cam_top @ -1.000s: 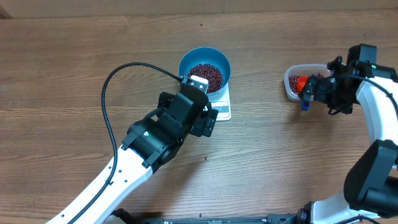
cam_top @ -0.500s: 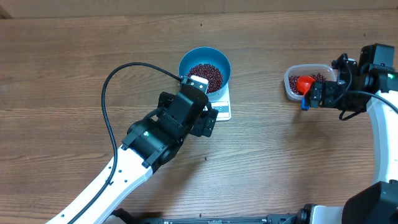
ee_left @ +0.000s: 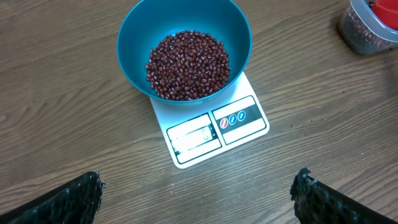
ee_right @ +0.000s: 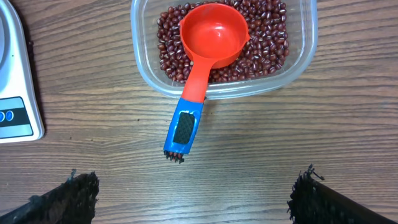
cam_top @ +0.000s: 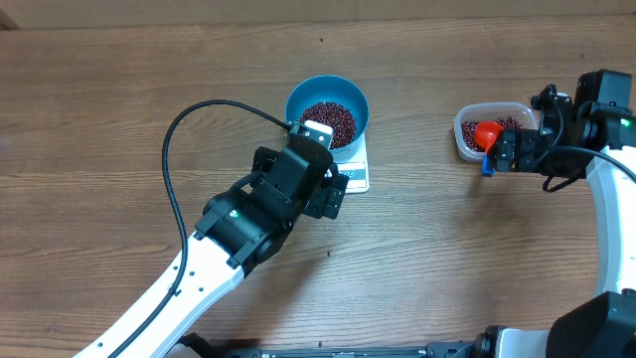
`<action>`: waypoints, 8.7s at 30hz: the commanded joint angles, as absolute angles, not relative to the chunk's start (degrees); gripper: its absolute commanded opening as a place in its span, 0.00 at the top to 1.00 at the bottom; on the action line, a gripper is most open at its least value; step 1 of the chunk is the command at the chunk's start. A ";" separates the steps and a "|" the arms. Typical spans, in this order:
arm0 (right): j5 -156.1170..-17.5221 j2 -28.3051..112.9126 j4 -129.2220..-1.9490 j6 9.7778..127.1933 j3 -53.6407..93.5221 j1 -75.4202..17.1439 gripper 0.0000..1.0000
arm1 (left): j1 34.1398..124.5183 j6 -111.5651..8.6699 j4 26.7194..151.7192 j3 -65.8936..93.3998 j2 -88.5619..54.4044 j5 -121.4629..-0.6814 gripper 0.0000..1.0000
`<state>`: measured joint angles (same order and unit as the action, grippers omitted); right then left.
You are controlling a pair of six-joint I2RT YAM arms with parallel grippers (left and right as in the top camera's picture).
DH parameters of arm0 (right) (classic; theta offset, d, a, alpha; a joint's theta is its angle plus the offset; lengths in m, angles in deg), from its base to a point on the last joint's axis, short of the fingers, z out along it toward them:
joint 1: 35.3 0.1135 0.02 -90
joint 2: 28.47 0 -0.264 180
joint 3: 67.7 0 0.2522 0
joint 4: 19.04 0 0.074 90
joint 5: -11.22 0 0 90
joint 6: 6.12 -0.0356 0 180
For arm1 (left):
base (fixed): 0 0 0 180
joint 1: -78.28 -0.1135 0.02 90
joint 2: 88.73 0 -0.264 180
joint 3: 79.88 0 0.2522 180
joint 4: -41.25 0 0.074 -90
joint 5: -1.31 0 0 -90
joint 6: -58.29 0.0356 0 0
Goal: Scoop item into bowl and weigh 150g on scale
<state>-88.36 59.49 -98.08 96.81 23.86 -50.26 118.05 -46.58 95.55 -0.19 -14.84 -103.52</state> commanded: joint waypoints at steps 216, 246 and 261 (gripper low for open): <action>-87.84 58.64 -97.66 97.27 25.55 -50.37 0.00 | 82.47 -34.76 55.68 -65.85 -80.19 -85.60 0.00; -87.84 58.64 -97.66 97.27 25.55 -50.37 0.00 | 80.43 -32.95 59.40 -65.85 -88.58 -86.30 0.00; -87.84 58.64 -97.66 97.27 25.55 -50.37 0.00 | 80.45 -32.95 59.40 -65.85 -88.52 -86.30 0.01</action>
